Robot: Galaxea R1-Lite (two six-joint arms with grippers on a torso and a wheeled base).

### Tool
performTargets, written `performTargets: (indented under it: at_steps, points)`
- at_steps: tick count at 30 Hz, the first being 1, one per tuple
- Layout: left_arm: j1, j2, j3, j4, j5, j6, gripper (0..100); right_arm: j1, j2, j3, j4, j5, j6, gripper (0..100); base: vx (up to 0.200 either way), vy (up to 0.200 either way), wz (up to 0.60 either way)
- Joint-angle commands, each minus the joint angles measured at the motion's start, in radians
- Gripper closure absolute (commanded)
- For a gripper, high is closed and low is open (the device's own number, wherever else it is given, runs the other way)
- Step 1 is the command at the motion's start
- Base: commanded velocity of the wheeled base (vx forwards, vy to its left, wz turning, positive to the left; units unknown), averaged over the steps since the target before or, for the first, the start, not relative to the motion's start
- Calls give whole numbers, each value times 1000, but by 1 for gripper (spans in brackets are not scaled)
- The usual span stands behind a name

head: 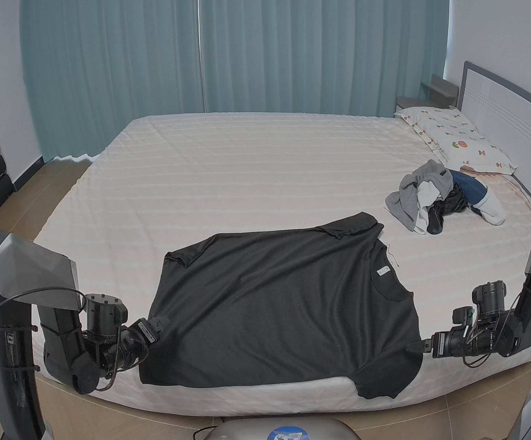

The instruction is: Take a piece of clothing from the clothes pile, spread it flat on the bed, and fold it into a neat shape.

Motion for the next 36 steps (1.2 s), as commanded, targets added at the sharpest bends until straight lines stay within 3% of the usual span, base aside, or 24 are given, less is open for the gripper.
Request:
performTargets:
  at_steps: [1, 6, 7, 20, 29, 36]
  points:
    - [23, 6, -48, 2, -10, -46, 0, -1, 89, -69, -12, 12, 68, 0, 0, 0, 0]
    - [23, 8, -65, 2, -12, -73, 0, 1, 95, -106, -18, 32, 125, 0, 0, 0, 0]
    - [23, 9, -65, 2, -12, -73, 0, 1, 98, -106, -18, 32, 125, 100, 0, 0, 0]
    - [34, 28, -71, 1, -9, -72, 0, -32, 37, -36, -11, 22, 91, 100, 0, 0, 0]
    - [34, 29, -69, 1, -6, -72, 0, -49, 11, 35, 38, 22, -75, 100, 0, 0, 0]
    - [34, 29, -69, 1, -6, -66, 0, -52, 11, 35, 41, 19, -92, 100, 0, 0, 0]
